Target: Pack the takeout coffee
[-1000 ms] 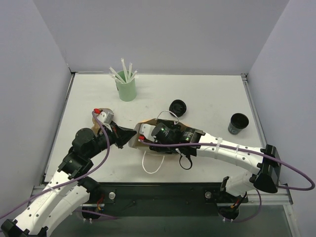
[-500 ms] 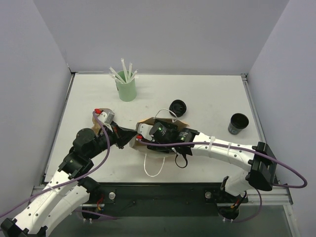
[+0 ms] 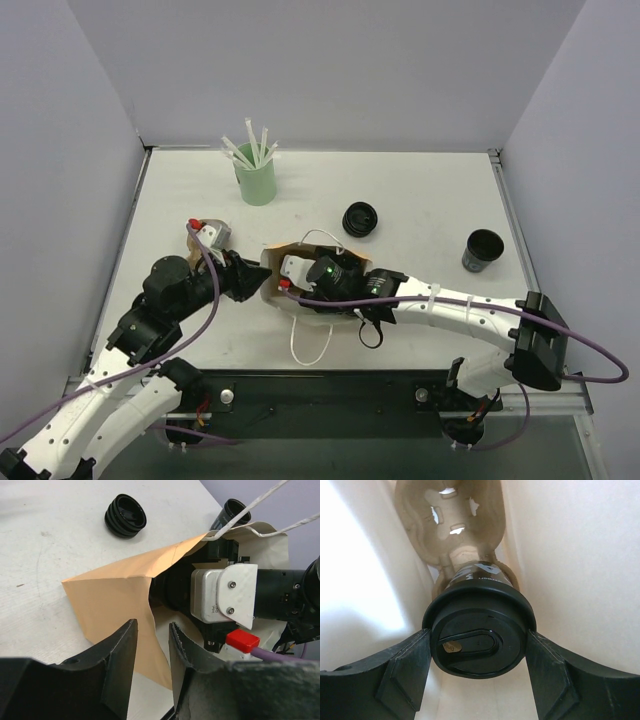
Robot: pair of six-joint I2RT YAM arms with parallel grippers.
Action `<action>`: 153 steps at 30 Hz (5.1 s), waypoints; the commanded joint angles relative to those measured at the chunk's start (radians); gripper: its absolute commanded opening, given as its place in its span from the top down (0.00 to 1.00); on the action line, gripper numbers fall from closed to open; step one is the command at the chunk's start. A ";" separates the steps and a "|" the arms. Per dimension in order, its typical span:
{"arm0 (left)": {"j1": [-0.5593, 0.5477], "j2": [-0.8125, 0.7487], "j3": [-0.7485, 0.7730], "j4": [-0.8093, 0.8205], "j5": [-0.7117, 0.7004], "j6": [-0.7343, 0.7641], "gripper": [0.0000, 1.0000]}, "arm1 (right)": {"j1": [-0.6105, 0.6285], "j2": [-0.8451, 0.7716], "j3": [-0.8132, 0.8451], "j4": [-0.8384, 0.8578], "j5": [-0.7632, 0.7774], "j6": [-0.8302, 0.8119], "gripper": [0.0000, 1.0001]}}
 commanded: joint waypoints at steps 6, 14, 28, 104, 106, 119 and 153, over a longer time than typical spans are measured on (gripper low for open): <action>-0.006 -0.001 0.089 -0.121 -0.027 0.096 0.59 | 0.040 -0.007 -0.054 -0.010 0.051 0.019 0.48; -0.006 0.029 0.095 -0.093 0.046 0.115 0.87 | 0.042 -0.001 -0.063 0.030 0.061 0.015 0.48; -0.006 0.008 0.066 -0.039 0.062 0.153 1.00 | 0.043 -0.050 0.008 -0.003 0.094 -0.063 0.48; -0.006 -0.176 -0.258 0.294 0.212 0.182 1.00 | -0.026 -0.028 -0.201 0.440 0.187 -0.255 0.50; -0.006 -0.169 -0.255 0.291 0.215 0.190 1.00 | -0.024 -0.047 -0.183 0.416 0.187 -0.243 0.50; -0.006 -0.162 -0.259 0.289 0.224 0.199 1.00 | 0.045 -0.130 -0.074 0.187 0.201 -0.119 0.51; -0.006 -0.084 -0.219 0.338 0.227 0.109 1.00 | 0.053 0.013 -0.110 0.331 0.057 -0.071 0.51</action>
